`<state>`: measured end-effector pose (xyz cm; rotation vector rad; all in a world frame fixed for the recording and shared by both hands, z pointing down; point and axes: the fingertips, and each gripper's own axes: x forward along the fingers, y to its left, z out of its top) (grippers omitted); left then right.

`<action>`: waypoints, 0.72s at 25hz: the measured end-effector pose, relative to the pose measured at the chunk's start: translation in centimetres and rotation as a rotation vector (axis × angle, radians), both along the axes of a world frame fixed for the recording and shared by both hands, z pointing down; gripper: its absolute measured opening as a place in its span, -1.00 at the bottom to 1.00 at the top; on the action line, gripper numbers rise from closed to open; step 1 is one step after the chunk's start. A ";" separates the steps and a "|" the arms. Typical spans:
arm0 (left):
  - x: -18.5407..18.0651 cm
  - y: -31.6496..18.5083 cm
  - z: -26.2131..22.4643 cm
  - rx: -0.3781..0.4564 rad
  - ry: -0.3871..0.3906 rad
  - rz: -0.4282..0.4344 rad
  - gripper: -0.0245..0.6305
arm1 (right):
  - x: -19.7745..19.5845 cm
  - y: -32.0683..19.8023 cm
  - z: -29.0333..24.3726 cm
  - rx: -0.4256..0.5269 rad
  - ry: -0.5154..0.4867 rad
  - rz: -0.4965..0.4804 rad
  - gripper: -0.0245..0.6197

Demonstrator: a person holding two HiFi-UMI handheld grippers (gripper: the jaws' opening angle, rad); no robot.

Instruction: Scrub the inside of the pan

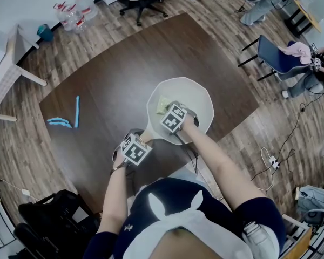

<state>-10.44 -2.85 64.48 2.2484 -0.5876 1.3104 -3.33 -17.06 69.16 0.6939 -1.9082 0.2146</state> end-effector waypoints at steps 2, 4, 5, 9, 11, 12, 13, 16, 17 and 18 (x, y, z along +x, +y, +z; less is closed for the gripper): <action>-0.1 0.1 0.0 -0.002 -0.001 0.000 -0.25 | 0.3 -0.3 0.0 0.002 0.007 0.014 -0.89; -0.1 -0.1 -0.1 0.001 -0.001 0.000 -0.25 | 0.7 -0.6 0.0 0.003 0.009 0.029 -0.89; -0.1 -0.1 -0.1 0.003 -0.002 0.001 -0.25 | 1.0 -0.8 0.0 0.002 0.011 0.035 -0.89; 0.1 -0.2 -0.1 0.006 -0.001 0.000 -0.25 | 2.3 -1.4 -0.1 0.005 0.023 0.071 -0.89; 0.1 -0.2 -0.2 0.009 0.000 0.002 -0.25 | 3.1 -1.6 -0.1 0.003 0.024 0.094 -0.89; 0.1 -0.2 -0.2 0.008 0.000 0.002 -0.25 | 3.4 -1.8 -0.1 0.002 0.024 0.105 -0.89; 0.0 -0.2 -0.2 0.005 -0.001 0.001 -0.25 | 3.8 -1.9 -0.1 0.000 0.024 0.116 -0.89; -0.1 -0.1 -0.2 -0.003 -0.005 -0.004 -0.25 | 4.8 -2.2 -0.1 -0.007 0.020 0.153 -0.89; -0.1 -0.2 -0.2 -0.002 -0.006 -0.004 -0.25 | 5.2 -2.2 -0.2 -0.010 0.018 0.165 -0.89; -0.1 -0.2 -0.3 0.000 -0.006 -0.002 -0.25 | 5.6 -2.3 -0.2 -0.013 0.017 0.177 -0.89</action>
